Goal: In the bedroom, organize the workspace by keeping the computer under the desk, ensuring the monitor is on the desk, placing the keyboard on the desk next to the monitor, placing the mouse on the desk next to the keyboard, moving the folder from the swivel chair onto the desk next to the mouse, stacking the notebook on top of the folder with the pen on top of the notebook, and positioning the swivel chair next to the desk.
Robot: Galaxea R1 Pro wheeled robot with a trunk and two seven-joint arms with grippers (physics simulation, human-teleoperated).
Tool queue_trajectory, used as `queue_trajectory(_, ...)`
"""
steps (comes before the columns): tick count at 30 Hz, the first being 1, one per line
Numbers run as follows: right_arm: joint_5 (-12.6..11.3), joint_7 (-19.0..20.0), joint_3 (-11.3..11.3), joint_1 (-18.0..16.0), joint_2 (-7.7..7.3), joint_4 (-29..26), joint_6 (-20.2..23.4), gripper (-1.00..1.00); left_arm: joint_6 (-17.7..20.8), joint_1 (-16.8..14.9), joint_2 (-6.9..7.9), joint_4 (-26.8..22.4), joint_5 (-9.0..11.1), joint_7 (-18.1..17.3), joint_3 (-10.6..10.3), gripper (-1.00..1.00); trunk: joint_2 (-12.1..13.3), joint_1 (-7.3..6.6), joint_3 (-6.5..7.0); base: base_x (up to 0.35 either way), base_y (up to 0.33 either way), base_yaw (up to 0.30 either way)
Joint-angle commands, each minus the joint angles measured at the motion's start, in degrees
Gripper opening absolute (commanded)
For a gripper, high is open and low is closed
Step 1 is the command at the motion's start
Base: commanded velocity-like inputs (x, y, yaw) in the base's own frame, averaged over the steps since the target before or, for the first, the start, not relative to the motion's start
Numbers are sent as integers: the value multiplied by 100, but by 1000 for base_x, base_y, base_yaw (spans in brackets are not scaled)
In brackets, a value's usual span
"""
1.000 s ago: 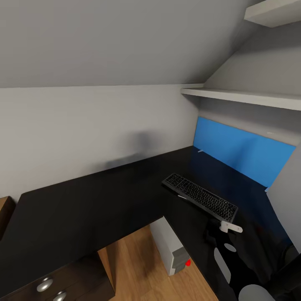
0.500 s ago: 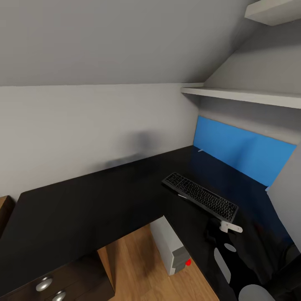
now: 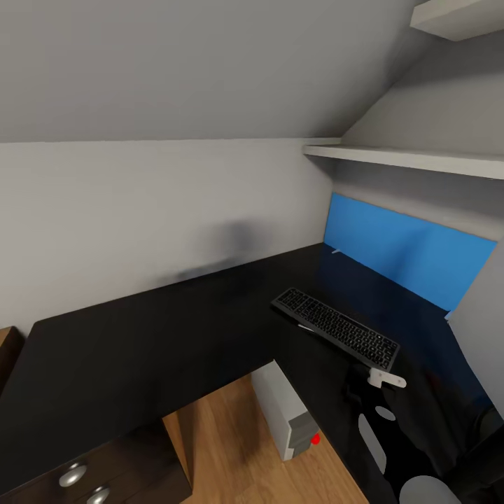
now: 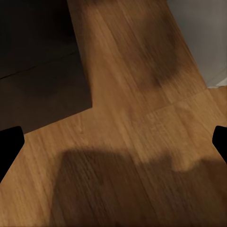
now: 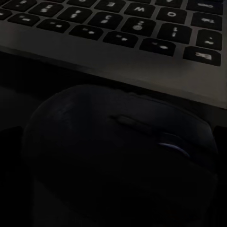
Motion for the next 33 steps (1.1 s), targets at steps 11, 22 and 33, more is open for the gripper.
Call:
queue_trajectory(11,-116,2,5,-1,-2,65,-17,100,-19,-4,0,4,28,21,-21,100,-2,0,-6,0,0,0)
queue_trajectory(22,-116,14,5,-1,5,65,-19,-100,-19,-4,0,4,28,14,-21,100,-2,0,-6,0,0,0)
queue_trajectory(33,-116,24,5,-1,7,65,-19,-100,-19,-4,0,4,28,9,-21,100,-2,0,-6,0,0,0)
